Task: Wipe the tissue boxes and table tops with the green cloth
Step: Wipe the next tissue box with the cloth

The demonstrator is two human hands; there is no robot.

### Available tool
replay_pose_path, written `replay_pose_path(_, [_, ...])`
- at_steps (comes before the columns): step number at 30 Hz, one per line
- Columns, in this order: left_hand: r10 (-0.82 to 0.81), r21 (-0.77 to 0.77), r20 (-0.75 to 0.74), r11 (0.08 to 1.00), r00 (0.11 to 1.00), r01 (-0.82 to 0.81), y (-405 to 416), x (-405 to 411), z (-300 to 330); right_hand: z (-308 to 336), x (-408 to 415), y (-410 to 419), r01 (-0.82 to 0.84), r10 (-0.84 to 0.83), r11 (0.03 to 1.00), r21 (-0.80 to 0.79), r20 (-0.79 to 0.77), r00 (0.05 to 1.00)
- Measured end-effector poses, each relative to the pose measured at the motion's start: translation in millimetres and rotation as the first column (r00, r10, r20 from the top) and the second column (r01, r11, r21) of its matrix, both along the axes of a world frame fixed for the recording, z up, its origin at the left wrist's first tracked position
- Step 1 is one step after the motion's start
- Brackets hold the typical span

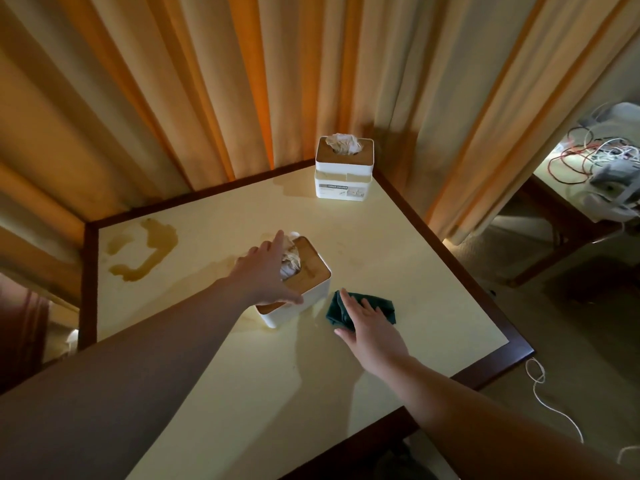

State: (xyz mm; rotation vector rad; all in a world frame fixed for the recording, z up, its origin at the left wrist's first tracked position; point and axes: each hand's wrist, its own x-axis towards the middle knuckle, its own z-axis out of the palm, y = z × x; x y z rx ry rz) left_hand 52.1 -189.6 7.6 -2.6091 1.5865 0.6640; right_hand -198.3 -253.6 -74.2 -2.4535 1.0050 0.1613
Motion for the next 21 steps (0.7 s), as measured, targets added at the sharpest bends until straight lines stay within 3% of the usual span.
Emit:
replay_pose_path(11, [-0.186,-0.025,-0.039,0.982,0.982,0.185,11.2,11.5,2.8,52.9,43.8,-36.9,0.116,-0.138,0.987,0.109,0.228,0.964])
replay_pose_path(15, [0.051,-0.145,-0.013,0.988,0.999,-0.052,36.2,1.4,-10.4,69.1,74.9,-51.2,-0.022,-0.002,0.994,0.108,0.221,0.975])
replay_pose_path(21, [0.333,-0.300,-0.049,0.894,0.942,-0.332,73.5,-11.5,-39.9,73.9,93.1,-51.5,-0.151,0.108,0.975,0.164,0.248,0.963])
